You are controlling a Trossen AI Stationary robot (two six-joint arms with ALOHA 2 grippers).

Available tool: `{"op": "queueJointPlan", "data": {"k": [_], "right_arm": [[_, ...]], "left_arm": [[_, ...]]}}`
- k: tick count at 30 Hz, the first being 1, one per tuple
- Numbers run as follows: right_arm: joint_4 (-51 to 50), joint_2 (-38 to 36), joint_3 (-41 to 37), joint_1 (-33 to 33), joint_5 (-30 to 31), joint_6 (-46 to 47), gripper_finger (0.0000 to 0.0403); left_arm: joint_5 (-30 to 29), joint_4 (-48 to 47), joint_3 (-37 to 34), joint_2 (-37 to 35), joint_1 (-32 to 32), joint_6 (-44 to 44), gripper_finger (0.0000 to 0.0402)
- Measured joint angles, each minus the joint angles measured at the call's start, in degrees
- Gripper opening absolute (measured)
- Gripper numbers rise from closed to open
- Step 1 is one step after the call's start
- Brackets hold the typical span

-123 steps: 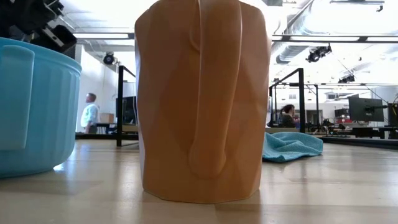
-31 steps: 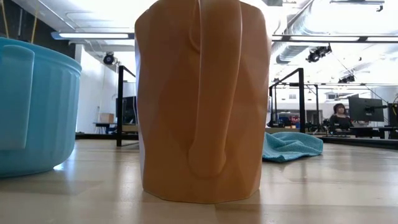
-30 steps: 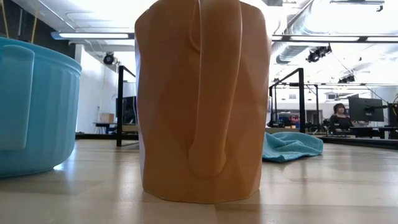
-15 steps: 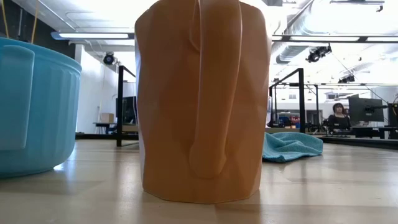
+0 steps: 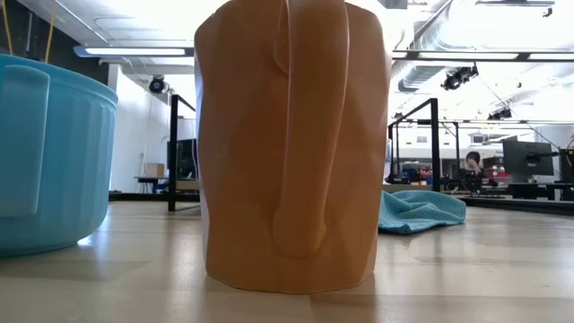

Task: Stack small to large cups/mugs on shelf
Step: Put the blue mug on the shelf

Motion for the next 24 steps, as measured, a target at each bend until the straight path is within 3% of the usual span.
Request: {"op": "queueJointPlan", "data": {"k": [6, 10, 14, 19, 24], "right_arm": [[-3.9, -0.9, 0.0, 0.0, 2.2, 2.3, 0.0101], [-5.1, -1.6, 0.0, 0.0, 2.5, 3.6, 0.0101], [-5.1, -1.9, 0.0, 0.0, 2.4, 3.5, 0.0101], [-5.1, -2.0, 0.0, 0.0, 2.4, 3.5, 0.0101], [-5.1, -1.8, 0.0, 0.0, 2.1, 3.6, 0.0101]], "left_arm": [[0.5, -14.7, 0.0, -1.6, 0.0, -15.8, 0.0124], [6.7, -27.2, 0.0, -0.8, 0.0, -30.4, 0.0124], [12.8, -33.9, 0.0, 1.5, 0.0, -40.5, 0.0124], [22.0, -36.6, 0.0, 5.9, 0.0, -46.2, 0.0124], [26.2, -37.6, 0.0, 11.4, 0.0, -47.0, 0.0124]]}}
